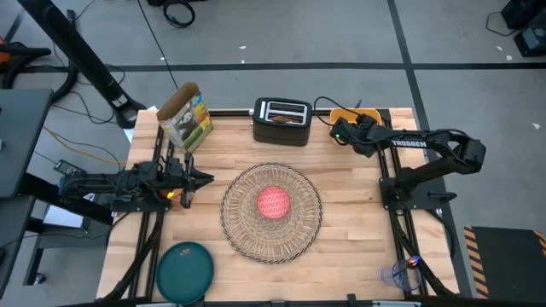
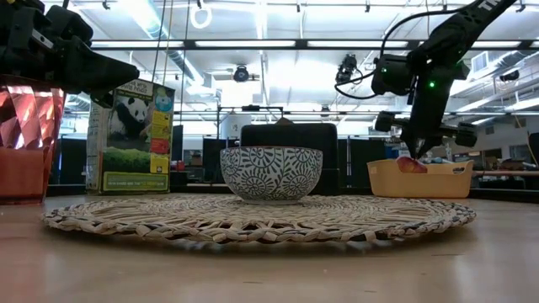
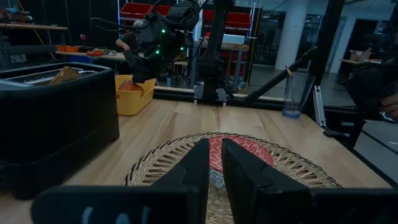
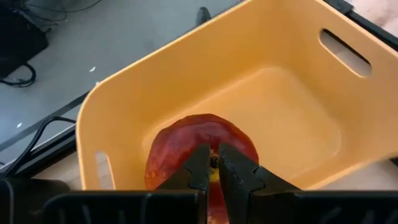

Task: Arrange a breakfast setting
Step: Put the apple on the brown placemat at the top left of the red patterned bowl

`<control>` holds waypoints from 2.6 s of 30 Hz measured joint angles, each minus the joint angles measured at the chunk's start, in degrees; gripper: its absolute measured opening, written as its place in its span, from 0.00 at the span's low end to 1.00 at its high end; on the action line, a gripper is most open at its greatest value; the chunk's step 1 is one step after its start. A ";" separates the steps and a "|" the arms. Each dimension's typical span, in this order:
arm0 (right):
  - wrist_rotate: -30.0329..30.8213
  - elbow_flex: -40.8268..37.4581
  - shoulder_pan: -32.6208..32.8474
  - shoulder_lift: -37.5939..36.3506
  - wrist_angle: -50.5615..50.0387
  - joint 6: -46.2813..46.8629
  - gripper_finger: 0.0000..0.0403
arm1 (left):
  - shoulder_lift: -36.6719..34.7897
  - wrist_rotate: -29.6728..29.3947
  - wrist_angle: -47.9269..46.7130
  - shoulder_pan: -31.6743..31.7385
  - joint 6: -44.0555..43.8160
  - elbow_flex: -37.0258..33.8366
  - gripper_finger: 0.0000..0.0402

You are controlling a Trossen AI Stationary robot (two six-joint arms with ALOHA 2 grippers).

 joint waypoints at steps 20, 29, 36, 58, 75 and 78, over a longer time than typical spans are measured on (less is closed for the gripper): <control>5.95 0.09 2.61 -7.91 2.19 -28.38 0.04 | 0.00 -0.01 0.01 -0.01 0.01 0.01 0.13; 6.36 3.09 9.72 -12.19 2.21 -39.70 0.04 | 0.00 -0.02 0.02 0.00 0.00 0.00 0.13; 6.65 5.91 19.88 -13.25 2.26 -44.44 0.04 | 0.00 -0.02 0.00 0.00 0.00 0.02 0.13; -0.67 8.77 38.68 2.55 31.91 -51.39 0.04 | -0.01 -0.01 0.01 -0.02 0.00 0.00 0.13; -10.40 34.84 36.90 24.51 31.85 -66.66 0.04 | -0.02 -0.01 0.00 -0.01 0.00 0.01 0.13; -13.06 36.01 36.38 28.03 32.28 -66.75 0.04 | -0.02 -0.02 0.00 -0.01 0.00 0.01 0.13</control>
